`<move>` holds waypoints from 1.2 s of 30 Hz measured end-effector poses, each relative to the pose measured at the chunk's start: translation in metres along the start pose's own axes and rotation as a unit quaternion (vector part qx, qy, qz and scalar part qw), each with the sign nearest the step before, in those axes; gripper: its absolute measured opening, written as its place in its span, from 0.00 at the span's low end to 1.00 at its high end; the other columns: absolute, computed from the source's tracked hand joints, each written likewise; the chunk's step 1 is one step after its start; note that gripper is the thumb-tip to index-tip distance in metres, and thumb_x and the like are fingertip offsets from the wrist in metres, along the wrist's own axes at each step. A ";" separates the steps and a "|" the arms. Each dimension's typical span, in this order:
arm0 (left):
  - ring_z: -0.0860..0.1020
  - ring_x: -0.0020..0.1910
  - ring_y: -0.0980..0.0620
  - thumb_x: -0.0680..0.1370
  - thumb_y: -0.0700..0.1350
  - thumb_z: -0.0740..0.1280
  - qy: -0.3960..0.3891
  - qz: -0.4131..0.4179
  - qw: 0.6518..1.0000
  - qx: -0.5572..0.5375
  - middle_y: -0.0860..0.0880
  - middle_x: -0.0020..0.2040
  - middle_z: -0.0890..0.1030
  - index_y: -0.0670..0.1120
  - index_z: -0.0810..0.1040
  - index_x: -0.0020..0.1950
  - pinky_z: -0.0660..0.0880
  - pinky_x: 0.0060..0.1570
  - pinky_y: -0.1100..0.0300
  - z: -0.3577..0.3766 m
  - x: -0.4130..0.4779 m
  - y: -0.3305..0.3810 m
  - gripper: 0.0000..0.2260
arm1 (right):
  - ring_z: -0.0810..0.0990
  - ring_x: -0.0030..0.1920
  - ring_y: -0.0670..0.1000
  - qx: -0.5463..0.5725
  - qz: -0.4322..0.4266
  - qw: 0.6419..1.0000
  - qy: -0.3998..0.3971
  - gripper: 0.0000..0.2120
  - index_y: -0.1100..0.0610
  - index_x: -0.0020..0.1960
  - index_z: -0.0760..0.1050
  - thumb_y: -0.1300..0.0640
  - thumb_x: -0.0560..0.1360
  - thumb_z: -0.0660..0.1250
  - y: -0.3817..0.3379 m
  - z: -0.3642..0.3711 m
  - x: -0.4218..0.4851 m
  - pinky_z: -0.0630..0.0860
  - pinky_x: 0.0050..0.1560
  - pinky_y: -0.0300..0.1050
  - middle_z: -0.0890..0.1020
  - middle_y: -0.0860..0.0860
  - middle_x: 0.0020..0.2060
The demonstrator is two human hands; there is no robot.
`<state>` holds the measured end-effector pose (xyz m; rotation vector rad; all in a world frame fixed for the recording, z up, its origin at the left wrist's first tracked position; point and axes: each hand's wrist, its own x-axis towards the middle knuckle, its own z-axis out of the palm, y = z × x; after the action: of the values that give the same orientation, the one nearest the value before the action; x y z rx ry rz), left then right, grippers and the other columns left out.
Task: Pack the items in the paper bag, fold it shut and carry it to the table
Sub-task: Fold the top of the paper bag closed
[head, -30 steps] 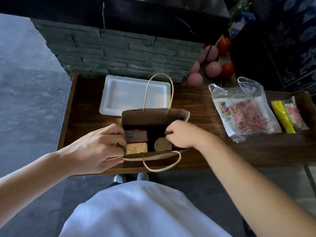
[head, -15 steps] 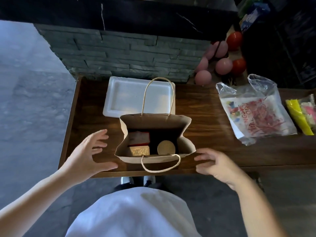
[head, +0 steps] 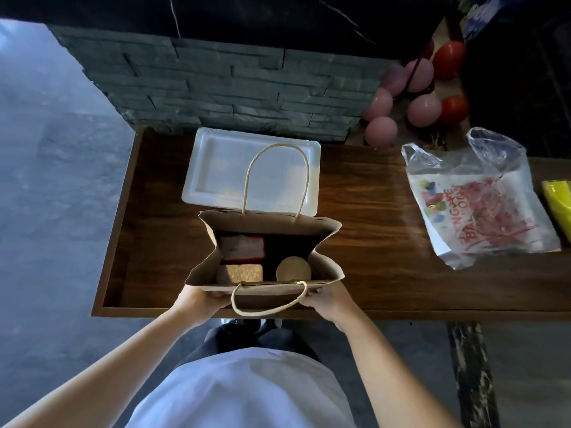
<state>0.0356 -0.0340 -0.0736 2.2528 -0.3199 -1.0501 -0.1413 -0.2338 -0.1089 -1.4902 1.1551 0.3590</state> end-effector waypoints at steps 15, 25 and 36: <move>0.81 0.50 0.65 0.68 0.39 0.79 0.076 0.161 0.984 -0.017 0.60 0.51 0.82 0.53 0.79 0.60 0.76 0.40 0.76 -0.039 -0.026 0.004 0.23 | 0.81 0.54 0.42 0.061 -0.225 0.972 0.008 0.19 0.39 0.53 0.78 0.50 0.65 0.78 -0.026 -0.037 -0.037 0.79 0.52 0.35 0.84 0.40 0.51; 0.71 0.64 0.53 0.74 0.49 0.69 0.018 0.203 0.979 -0.015 0.53 0.68 0.71 0.47 0.87 0.49 0.78 0.54 0.59 -0.056 0.004 0.035 0.10 | 0.70 0.68 0.49 0.025 -0.280 0.956 0.083 0.09 0.46 0.45 0.85 0.45 0.66 0.72 -0.061 -0.050 -0.039 0.69 0.66 0.49 0.71 0.48 0.68; 0.84 0.40 0.49 0.73 0.51 0.75 0.100 0.060 0.988 -0.105 0.49 0.37 0.85 0.52 0.73 0.52 0.81 0.40 0.50 -0.047 0.022 0.027 0.14 | 0.81 0.35 0.40 0.136 -0.167 0.951 0.224 0.15 0.43 0.46 0.71 0.49 0.67 0.77 -0.060 -0.019 -0.031 0.75 0.31 0.32 0.83 0.40 0.34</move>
<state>0.0863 -0.0442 -0.0470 2.0997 -0.2429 -0.7513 -0.1145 -0.2452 -0.0453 -1.5245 1.2117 -0.3776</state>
